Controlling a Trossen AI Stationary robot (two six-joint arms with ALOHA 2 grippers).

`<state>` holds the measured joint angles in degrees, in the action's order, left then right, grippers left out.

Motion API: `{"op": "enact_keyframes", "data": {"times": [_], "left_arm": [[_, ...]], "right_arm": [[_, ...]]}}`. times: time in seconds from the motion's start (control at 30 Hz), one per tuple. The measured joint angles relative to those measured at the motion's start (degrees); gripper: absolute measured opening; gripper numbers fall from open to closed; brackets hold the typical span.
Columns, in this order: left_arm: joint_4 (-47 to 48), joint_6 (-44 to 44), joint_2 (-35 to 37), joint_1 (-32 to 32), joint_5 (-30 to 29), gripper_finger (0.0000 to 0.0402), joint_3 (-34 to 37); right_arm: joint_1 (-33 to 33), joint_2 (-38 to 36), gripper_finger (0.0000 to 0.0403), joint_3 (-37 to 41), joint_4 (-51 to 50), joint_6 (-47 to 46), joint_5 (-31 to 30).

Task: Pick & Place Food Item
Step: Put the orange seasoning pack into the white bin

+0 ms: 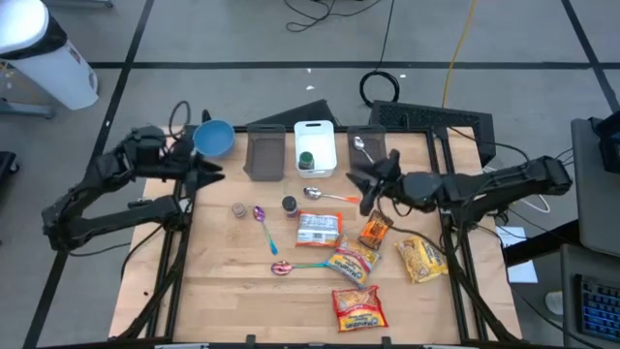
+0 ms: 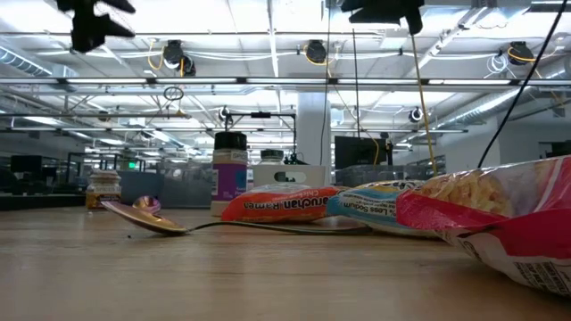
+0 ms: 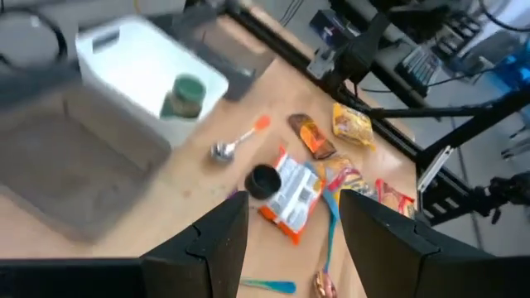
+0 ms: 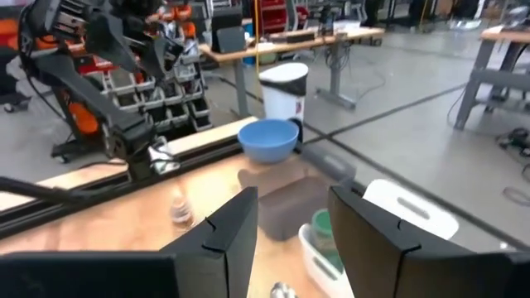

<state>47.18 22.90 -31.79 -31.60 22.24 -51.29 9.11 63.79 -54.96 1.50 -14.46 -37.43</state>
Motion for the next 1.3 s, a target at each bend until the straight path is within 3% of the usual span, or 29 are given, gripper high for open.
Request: {"op": "enact_keyframes", "data": {"times": [0.17, 0.33, 0.5, 0.63, 0.8, 1.0, 1.3], "left_arm": [[-7.1, 11.5, 2.2, 3.2, -0.3, 0.02, 8.1], [-11.5, 19.2, 1.7, 9.7, -3.6, 0.02, 11.8], [-11.4, 24.1, -0.5, 17.2, -11.4, 0.02, 11.8], [-10.6, 27.7, -3.4, 22.1, -15.1, 0.02, 11.8], [-9.4, 30.8, -9.3, 26.9, -15.5, 0.02, 11.8], [-6.1, 31.4, -14.9, 32.0, -22.2, 0.02, 11.8], [4.2, 36.8, -15.3, 35.7, -25.7, 0.02, 11.8]], "right_arm": [[0.8, 2.6, 0.0141, 0.0, -0.1, -5.5, 0.8], [0.8, 3.7, 0.0141, 0.7, 0.3, -6.4, 12.3], [0.8, 3.8, 0.0141, 2.3, 0.6, -7.8, 17.8], [0.8, 3.8, 0.0141, 4.0, 1.3, -10.2, 18.1], [0.8, 3.7, 0.0141, 7.4, 7.0, -13.6, 20.7], [0.8, 3.7, 0.0141, 11.6, 15.3, -14.8, 24.2], [-0.2, 3.7, 0.0141, 14.1, 20.6, -13.8, 24.1]]}}
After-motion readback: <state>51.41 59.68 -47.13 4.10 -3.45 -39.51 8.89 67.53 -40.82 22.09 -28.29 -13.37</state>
